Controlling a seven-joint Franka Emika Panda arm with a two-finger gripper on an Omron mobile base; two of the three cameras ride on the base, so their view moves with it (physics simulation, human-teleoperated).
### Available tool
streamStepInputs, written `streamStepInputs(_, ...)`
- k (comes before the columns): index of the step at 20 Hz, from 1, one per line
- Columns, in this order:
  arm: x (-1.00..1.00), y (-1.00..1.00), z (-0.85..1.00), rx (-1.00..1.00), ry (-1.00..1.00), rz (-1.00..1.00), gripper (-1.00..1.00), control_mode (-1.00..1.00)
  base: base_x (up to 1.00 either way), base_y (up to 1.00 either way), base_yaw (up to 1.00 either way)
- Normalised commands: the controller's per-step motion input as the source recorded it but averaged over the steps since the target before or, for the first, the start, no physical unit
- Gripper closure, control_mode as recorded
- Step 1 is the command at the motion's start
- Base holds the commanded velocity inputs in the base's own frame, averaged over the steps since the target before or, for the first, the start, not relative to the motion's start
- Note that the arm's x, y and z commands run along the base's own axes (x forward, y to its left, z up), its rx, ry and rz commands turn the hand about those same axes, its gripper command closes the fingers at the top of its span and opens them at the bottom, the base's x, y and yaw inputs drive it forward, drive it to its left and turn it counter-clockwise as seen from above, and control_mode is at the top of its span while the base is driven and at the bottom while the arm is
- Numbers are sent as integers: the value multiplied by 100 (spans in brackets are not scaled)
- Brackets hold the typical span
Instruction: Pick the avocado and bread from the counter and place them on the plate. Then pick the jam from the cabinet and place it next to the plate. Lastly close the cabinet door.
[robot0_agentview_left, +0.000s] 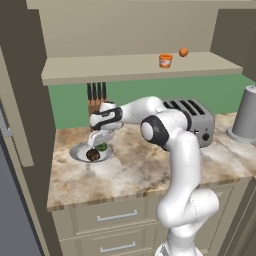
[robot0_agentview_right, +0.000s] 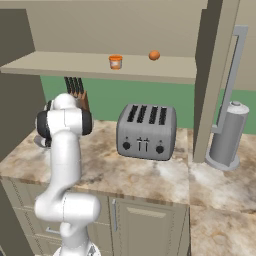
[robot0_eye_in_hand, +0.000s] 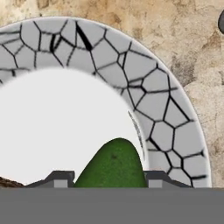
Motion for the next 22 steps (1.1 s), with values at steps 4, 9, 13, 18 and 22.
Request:
streamStepInputs(4, -2, 13, -4, 0, -1, 0, -100, -100, 0, 0, 0)
streamStepInputs(9, -46, -1, 0, 0, -6, 0, -100, -100, 0, 0, 0)
streamStepInputs(13, -82, -16, 5, 1, -13, 0, -100, -100, 0, 0, 0)
streamStepInputs(18, -76, -6, 24, 0, -27, 0, -100, -100, 0, 0, 0)
streamStepInputs(22, -68, -3, 41, 1, -41, 0, -100, -100, 0, 0, 0)
